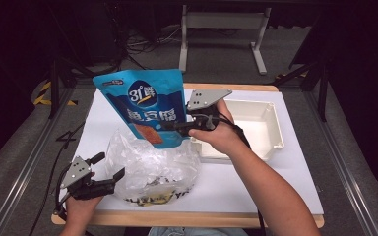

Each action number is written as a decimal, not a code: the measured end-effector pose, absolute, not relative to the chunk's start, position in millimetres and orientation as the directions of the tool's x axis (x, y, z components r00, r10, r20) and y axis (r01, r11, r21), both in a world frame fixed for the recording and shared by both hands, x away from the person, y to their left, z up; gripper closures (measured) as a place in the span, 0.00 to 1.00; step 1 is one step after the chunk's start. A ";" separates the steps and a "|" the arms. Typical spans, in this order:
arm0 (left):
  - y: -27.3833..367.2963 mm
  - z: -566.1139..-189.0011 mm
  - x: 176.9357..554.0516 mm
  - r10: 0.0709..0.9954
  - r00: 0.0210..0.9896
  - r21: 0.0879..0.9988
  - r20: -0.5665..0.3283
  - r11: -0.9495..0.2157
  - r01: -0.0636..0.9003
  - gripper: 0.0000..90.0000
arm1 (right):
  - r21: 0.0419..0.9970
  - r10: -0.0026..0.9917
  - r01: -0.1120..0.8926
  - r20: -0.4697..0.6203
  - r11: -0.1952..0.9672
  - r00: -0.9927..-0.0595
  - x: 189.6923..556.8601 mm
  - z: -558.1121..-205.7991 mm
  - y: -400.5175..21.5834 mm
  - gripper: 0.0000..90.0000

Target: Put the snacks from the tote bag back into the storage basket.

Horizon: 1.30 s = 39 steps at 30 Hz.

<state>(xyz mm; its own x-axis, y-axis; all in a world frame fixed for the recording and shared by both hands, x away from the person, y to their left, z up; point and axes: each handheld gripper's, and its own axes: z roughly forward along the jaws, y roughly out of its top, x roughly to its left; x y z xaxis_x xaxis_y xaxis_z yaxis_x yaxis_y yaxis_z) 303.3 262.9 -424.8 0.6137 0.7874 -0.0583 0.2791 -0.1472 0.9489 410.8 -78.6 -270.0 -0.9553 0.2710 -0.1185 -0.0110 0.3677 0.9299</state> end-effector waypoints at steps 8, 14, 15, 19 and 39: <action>262.8 -425.0 303.6 0.789 0.612 0.948 -0.058 -0.149 0.281 0.13 | 0.931 0.308 0.003 -0.118 0.365 -0.944 418.0 -265.7 -98.5 0.66; 262.5 -425.8 304.9 0.790 0.610 0.948 -0.059 -0.147 0.281 0.13 | 0.936 0.349 0.013 -0.118 0.352 -0.929 423.2 -260.0 -118.4 0.66; 262.5 -425.8 304.8 0.791 0.609 0.948 -0.059 -0.146 0.283 0.13 | 0.938 0.366 0.021 -0.114 0.346 -0.923 425.2 -258.1 -125.9 0.66; 262.7 -425.8 304.5 0.795 0.604 0.947 -0.062 -0.144 0.287 0.13 | 0.941 0.387 0.027 -0.112 0.336 -0.915 428.4 -256.0 -135.7 0.66; 263.5 -425.7 304.5 0.798 0.599 0.948 -0.064 -0.139 0.287 0.13 | 0.954 0.535 0.089 -0.082 0.286 -0.841 454.3 -249.5 -201.2 0.66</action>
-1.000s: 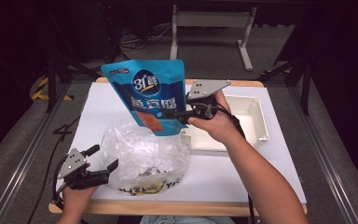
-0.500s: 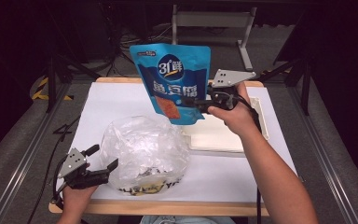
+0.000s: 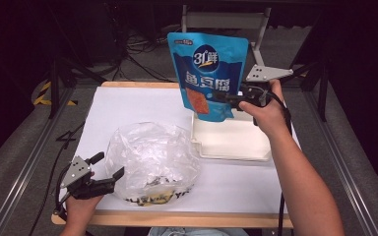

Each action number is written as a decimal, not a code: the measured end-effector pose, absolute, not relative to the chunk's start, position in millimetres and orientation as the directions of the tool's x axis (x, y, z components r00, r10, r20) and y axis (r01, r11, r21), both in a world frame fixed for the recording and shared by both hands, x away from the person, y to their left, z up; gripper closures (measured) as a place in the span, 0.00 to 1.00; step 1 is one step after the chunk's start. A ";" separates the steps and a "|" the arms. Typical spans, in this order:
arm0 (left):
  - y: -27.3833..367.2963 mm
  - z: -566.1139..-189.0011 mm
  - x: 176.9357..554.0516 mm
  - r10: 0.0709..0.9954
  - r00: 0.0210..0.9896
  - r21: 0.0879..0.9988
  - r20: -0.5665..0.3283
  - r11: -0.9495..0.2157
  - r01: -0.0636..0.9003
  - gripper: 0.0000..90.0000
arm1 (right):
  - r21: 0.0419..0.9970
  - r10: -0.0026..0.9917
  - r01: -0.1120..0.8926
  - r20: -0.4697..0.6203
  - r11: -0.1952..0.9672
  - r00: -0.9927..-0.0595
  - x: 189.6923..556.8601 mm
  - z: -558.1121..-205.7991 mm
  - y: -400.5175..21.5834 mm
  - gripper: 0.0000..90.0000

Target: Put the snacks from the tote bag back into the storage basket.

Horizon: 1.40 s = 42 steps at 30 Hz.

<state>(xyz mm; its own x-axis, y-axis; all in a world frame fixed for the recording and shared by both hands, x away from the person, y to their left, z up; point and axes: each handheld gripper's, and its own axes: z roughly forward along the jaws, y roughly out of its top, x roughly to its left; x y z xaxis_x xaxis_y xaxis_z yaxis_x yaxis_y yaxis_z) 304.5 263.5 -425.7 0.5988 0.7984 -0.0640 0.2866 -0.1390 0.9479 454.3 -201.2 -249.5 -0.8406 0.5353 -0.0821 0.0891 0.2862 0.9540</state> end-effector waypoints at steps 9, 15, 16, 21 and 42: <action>263.2 -425.7 304.4 0.800 0.596 0.947 -0.062 -0.141 0.288 0.13 | 0.959 0.594 0.117 -0.062 0.259 -0.802 465.8 -249.3 -226.2 0.66; 263.0 -425.9 304.6 0.800 0.596 0.947 -0.062 -0.141 0.288 0.13 | 0.960 0.618 0.136 -0.047 0.245 -0.785 473.9 -251.3 -241.1 0.66; 263.0 -425.8 304.6 0.800 0.596 0.947 -0.062 -0.141 0.288 0.13 | 0.960 0.621 0.137 -0.046 0.244 -0.782 474.7 -251.8 -242.6 0.66; 263.0 -425.9 305.0 0.799 0.598 0.946 -0.061 -0.145 0.291 0.13 | 0.960 0.633 0.145 -0.043 0.241 -0.773 478.6 -255.4 -246.7 0.66; 263.4 -426.3 305.2 0.799 0.598 0.947 -0.063 -0.141 0.289 0.13 | 0.943 0.665 0.224 0.005 0.245 -0.747 495.5 -302.5 -246.6 0.66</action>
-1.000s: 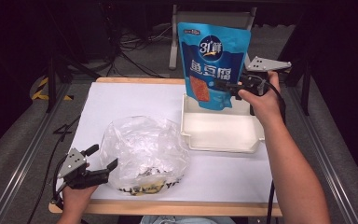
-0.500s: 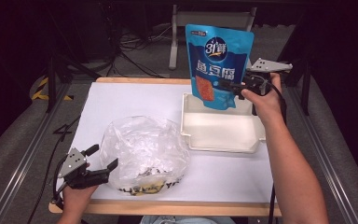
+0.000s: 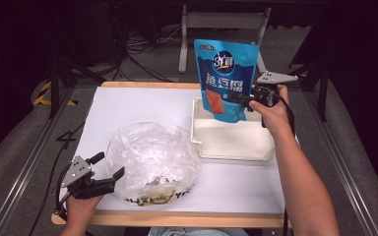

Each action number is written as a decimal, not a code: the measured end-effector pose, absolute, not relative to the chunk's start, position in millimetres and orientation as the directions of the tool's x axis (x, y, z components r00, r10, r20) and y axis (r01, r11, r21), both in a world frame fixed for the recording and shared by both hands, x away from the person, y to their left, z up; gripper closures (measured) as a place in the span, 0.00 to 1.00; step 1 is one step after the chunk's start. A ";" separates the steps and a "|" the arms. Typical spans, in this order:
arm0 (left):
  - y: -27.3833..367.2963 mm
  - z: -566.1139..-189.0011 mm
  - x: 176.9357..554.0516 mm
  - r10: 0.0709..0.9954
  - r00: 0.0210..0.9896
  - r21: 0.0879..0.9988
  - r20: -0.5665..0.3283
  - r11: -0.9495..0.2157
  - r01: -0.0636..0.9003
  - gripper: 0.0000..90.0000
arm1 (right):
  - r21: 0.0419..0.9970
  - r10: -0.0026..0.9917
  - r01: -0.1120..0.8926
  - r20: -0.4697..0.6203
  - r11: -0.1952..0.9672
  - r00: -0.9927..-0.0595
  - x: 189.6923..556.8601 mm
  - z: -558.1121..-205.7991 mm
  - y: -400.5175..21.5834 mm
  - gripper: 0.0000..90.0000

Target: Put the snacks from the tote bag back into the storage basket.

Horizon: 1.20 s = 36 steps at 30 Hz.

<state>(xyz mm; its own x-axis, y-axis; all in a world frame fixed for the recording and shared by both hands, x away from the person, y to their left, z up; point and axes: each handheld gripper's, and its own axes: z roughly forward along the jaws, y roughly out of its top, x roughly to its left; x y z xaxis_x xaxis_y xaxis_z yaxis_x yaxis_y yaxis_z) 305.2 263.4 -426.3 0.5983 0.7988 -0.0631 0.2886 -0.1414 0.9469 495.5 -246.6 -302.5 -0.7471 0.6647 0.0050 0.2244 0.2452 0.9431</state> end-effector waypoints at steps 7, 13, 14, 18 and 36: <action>263.3 -426.4 305.4 0.800 0.597 0.946 -0.064 -0.142 0.291 0.13 | 0.936 0.668 0.244 0.014 0.252 -0.744 498.1 -318.1 -244.8 0.66; 263.6 -426.5 305.5 0.799 0.597 0.946 -0.067 -0.140 0.293 0.13 | 0.931 0.663 0.259 0.025 0.257 -0.748 500.3 -329.3 -242.4 0.66; 263.5 -426.5 305.5 0.799 0.598 0.946 -0.066 -0.141 0.293 0.13 | 0.930 0.663 0.262 0.026 0.259 -0.748 500.2 -331.2 -242.2 0.66; 263.6 -426.5 305.5 0.800 0.596 0.945 -0.065 -0.142 0.295 0.13 | 0.921 0.660 0.274 0.025 0.276 -0.750 500.1 -339.3 -241.0 0.66; 263.5 -427.0 306.3 0.799 0.597 0.944 -0.067 -0.142 0.297 0.13 | 0.909 0.663 0.297 0.031 0.292 -0.748 500.0 -357.0 -246.3 0.64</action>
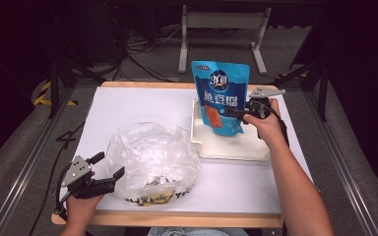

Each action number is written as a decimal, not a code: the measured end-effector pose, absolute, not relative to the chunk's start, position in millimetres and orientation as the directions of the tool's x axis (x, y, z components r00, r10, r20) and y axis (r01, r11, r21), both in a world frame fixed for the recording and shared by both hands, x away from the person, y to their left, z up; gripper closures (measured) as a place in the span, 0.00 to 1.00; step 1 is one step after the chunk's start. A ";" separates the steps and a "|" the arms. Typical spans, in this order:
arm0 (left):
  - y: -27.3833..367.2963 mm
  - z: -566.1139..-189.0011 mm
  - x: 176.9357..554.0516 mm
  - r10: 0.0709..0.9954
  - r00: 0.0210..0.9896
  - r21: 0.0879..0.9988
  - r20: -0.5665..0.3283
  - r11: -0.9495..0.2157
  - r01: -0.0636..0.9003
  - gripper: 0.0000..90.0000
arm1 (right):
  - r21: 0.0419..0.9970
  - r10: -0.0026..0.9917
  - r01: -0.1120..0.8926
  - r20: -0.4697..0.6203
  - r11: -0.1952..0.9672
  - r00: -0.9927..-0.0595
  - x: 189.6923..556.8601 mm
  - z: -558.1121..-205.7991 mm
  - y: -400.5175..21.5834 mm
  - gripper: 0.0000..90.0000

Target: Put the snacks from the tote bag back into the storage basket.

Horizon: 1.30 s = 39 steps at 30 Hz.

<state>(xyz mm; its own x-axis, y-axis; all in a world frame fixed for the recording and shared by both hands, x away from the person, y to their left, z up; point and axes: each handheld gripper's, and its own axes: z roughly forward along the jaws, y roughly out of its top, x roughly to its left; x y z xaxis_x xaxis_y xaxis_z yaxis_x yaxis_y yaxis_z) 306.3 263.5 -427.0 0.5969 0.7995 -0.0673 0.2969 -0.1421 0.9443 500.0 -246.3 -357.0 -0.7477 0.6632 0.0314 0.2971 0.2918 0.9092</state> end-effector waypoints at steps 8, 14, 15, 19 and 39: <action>263.4 -427.1 306.4 0.800 0.597 0.944 -0.067 -0.143 0.298 0.13 | 0.896 0.666 0.320 0.037 0.308 -0.745 500.6 -367.4 -259.5 0.61; 263.3 -427.3 306.8 0.801 0.595 0.941 -0.068 -0.146 0.305 0.13 | 0.907 0.670 0.309 0.041 0.285 -0.741 499.3 -368.8 -265.4 0.54; 263.3 -427.2 306.8 0.802 0.593 0.940 -0.068 -0.148 0.308 0.13 | 0.910 0.677 0.311 0.048 0.273 -0.734 498.8 -367.6 -267.1 0.53; 263.0 -427.9 307.5 0.801 0.594 0.942 -0.073 -0.141 0.305 0.13 | 0.902 0.681 0.322 0.044 0.288 -0.731 497.1 -365.3 -269.8 0.36; 263.0 -428.2 307.8 0.802 0.593 0.940 -0.077 -0.140 0.311 0.12 | 0.913 0.721 0.300 0.009 0.276 -0.693 464.7 -339.2 -287.4 0.16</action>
<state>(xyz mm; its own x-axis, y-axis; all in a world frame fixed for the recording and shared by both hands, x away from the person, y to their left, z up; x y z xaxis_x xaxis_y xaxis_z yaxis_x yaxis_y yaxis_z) 307.8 263.0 -428.2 0.5925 0.8019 -0.0766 0.3113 -0.1403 0.9399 464.7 -287.4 -339.2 -0.6934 0.7205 0.0095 0.2996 0.2763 0.9132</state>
